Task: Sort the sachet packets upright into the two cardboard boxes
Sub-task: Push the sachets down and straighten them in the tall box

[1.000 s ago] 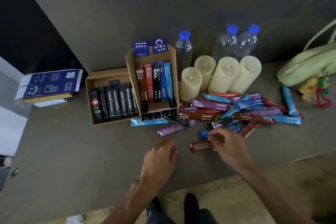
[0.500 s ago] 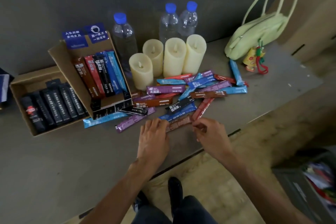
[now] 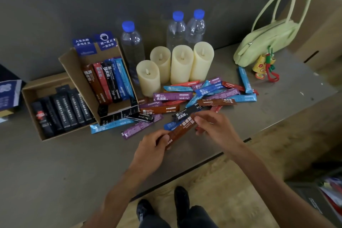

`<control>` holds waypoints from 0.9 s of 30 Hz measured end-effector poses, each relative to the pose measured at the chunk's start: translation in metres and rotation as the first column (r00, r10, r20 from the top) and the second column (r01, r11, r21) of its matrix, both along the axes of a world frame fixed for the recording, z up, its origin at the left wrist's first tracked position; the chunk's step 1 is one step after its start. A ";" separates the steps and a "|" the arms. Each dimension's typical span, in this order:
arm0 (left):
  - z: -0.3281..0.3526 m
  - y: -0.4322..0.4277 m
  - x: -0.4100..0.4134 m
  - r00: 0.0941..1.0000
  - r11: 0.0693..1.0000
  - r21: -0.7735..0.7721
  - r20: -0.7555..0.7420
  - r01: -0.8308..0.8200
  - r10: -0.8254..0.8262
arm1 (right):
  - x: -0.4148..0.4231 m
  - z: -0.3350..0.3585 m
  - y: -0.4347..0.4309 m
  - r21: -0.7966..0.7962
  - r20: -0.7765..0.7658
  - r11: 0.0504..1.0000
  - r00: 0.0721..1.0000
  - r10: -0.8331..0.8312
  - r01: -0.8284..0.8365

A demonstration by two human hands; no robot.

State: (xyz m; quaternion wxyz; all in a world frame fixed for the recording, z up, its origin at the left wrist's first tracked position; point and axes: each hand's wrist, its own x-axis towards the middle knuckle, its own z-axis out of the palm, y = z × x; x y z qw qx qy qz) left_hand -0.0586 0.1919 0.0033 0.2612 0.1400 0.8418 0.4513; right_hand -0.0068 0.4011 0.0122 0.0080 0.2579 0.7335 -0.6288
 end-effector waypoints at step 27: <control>0.034 -0.114 -0.094 0.742 0.792 0.152 -0.281 -0.591 0.608 | -0.194 0.039 -0.180 0.521 -0.085 0.818 0.939 0.333 -0.243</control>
